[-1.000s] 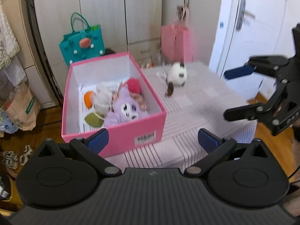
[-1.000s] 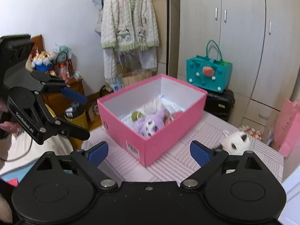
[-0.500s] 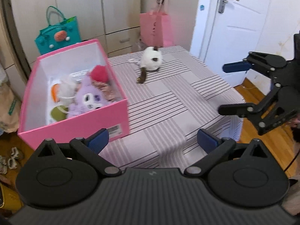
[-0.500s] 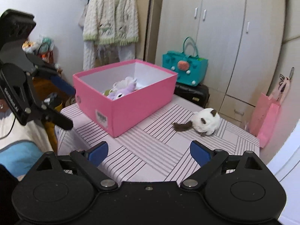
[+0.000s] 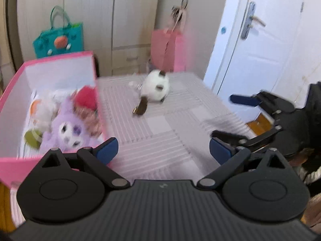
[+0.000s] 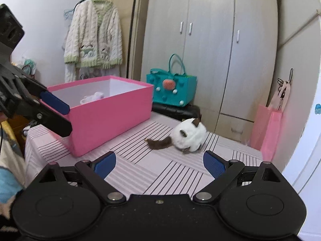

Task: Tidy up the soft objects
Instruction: 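Withdraw both tools from the box toward the white plush cat, then grasp the white plush cat with the left gripper while the right gripper grasps it too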

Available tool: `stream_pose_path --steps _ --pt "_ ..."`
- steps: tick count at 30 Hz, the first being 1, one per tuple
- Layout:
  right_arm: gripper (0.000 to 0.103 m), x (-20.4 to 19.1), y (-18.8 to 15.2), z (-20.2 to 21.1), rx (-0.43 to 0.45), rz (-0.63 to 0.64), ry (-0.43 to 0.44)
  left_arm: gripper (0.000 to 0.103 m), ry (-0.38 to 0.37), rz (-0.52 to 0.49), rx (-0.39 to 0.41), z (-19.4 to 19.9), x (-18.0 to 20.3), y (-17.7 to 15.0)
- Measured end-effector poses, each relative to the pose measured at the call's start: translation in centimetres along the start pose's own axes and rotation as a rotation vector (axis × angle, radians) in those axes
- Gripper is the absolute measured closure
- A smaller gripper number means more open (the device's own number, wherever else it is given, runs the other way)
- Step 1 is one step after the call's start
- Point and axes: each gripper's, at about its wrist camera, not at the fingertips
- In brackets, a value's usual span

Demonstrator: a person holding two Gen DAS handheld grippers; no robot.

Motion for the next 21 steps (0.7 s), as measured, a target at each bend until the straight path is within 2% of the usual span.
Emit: stream_pose_path --steps 2,7,13,15,18,21 --pt "0.007 1.0 -0.1 -0.9 0.013 -0.053 0.01 0.004 0.063 -0.034 0.057 -0.2 1.1 0.0" --pt "0.007 3.3 -0.3 -3.0 0.023 -0.139 0.099 0.004 0.139 -0.088 0.145 -1.7 3.1 0.8" --pt "0.007 4.8 0.4 -5.9 -0.006 -0.157 0.111 0.005 0.127 -0.073 0.176 -5.2 3.5 2.8" --pt "0.007 5.8 0.9 -7.0 -0.043 -0.192 0.163 0.006 0.096 -0.045 0.191 -6.7 3.1 3.7" --pt "0.007 7.4 1.3 -8.9 -0.089 -0.267 0.245 0.008 0.096 -0.003 0.213 -8.5 2.6 5.5" --pt "0.007 8.1 1.7 -10.7 -0.122 -0.278 0.232 0.008 0.109 0.034 0.215 -10.3 1.9 7.1"
Point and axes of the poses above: each gripper's, at about its wrist camera, not at the fingertips, and z roughly against the way its jaws point, x to its right, y to its top, and after that the axes turned 8 degrees about -x, right-handed
